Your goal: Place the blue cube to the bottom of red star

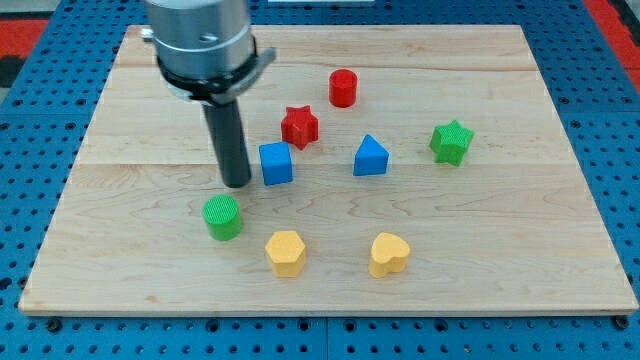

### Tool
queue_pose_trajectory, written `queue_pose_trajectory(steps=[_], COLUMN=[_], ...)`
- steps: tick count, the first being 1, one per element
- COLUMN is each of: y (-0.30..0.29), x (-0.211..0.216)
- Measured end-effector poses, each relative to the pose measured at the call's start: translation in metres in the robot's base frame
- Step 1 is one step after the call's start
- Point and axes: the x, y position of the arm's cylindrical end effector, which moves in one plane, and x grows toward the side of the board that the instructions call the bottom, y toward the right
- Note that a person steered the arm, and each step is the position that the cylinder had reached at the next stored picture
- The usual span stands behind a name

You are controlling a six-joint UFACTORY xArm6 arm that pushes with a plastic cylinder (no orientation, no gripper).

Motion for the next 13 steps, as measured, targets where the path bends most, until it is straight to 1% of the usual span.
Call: queue_pose_trajectory(steps=[1,2,4,5,6,7,8,9,10,11,12,13], y=[-0.005,0.02,0.046,0.041,-0.051,-0.117,-0.128,-0.128,-0.124,-0.066,-0.046,-0.039], x=[-0.008,-0.008,-0.017,-0.015,-0.018,0.002,0.052,0.08,0.124,0.125,0.12,0.1])
